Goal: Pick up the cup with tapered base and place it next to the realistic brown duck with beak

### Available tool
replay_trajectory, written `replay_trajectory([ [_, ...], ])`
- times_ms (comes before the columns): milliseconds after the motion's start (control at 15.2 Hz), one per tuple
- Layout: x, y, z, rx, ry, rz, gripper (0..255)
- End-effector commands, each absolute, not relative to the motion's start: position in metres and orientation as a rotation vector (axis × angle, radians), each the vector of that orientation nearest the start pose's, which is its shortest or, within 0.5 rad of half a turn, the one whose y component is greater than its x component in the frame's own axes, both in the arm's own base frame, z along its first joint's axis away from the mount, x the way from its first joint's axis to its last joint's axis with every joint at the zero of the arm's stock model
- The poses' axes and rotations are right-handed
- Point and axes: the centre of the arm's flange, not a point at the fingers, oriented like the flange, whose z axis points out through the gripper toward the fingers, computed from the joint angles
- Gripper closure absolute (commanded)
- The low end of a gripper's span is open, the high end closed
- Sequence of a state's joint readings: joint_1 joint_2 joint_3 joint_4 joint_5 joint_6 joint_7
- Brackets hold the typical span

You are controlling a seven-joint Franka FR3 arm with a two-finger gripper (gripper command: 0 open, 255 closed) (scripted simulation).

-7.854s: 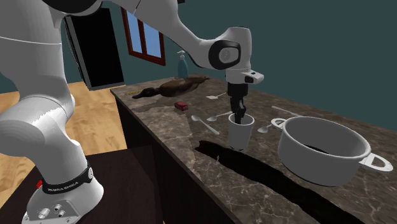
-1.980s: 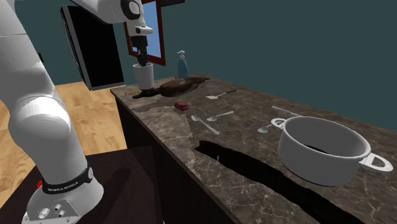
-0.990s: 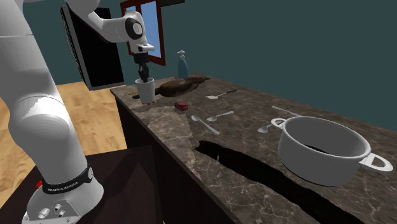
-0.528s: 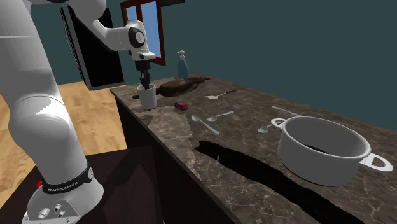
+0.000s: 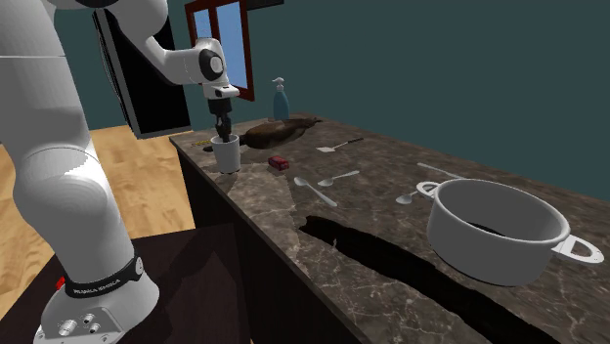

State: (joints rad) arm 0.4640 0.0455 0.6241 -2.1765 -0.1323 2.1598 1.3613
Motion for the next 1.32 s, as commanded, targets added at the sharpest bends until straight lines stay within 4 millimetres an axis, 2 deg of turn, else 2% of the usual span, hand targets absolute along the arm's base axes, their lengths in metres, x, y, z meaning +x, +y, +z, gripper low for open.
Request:
replay_trajectory([
  [0,0.253,0.469,0.370,-3.201,0.316,-0.095,255],
  [66,0.253,0.469,0.370,-3.201,0.316,-0.095,255],
  [132,0.253,0.469,0.370,-3.201,0.316,-0.095,0],
  [462,0.253,0.469,0.370,-3.201,0.316,-0.095,0],
  [726,0.251,0.473,0.420,-3.201,0.316,-0.095,0],
  [1254,0.251,0.473,0.420,-3.201,0.316,-0.095,0],
])
